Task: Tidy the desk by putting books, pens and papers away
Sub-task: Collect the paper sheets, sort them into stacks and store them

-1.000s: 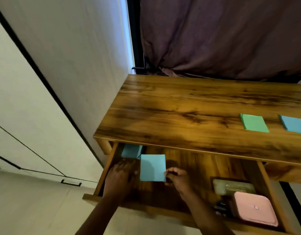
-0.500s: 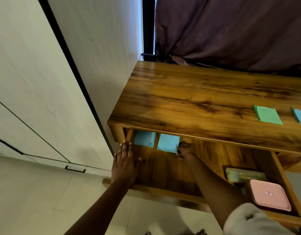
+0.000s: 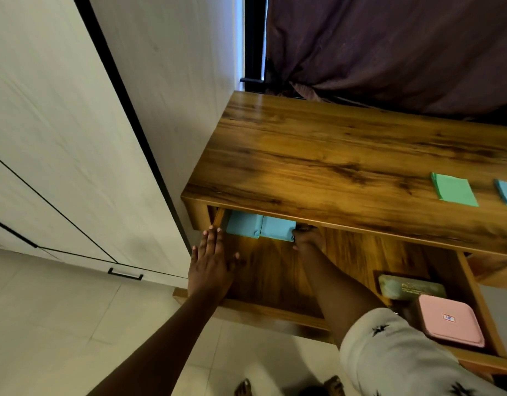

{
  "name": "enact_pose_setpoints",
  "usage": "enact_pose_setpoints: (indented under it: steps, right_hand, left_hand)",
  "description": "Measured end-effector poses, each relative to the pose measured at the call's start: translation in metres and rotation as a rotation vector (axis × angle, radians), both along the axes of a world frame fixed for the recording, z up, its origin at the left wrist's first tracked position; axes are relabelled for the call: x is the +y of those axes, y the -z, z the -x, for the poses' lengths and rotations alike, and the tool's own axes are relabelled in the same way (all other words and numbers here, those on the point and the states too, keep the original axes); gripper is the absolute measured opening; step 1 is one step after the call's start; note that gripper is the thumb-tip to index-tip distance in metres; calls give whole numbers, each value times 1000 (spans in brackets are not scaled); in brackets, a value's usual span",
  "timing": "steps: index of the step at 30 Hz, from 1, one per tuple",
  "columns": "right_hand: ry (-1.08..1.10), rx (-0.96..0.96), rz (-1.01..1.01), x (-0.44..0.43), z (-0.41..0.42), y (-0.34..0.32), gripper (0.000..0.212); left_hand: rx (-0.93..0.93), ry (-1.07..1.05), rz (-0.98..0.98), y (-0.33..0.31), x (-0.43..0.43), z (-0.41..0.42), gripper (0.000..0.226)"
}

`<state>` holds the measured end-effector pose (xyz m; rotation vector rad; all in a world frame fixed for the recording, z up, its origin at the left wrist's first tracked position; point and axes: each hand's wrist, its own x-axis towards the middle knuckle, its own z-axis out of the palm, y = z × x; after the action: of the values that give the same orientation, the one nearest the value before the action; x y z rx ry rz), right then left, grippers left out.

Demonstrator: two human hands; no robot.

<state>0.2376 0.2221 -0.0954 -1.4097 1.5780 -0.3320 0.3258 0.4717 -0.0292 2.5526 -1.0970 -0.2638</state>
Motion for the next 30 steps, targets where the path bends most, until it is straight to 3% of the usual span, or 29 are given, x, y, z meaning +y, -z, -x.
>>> enact_pose_setpoints:
  steps: [2, 5, 9, 12, 16, 19, 25, 30]
  right_hand:
    - [-10, 6, 22, -6, -3, 19, 28]
    - [25, -122, 57, 31, 18, -33, 8]
    - [-18, -273, 173, 49, 75, -70, 12]
    - [2, -292, 326, 29, 133, -92, 11]
    - [131, -204, 500, -34, 203, -122, 9]
    - [151, -77, 584, -94, 242, -126, 13]
    - [145, 217, 496, -192, 281, -120, 48]
    - [200, 244, 490, -247, 286, -124, 66]
  left_hand:
    - [2, 0, 18, 2, 1, -1, 78]
    - [-16, 23, 34, 2, 5, 0, 81]
    - [-61, 38, 45, -10, -8, 15, 76]
    - [-85, 172, 56, -23, -57, 49, 65]
    - [-79, 363, 140, -43, -158, 100, 57]
    - [-64, 467, 74, -45, -228, 134, 50]
    - [-83, 455, -7, -39, -334, 178, 49]
    - [-77, 363, -50, -38, -398, 194, 51]
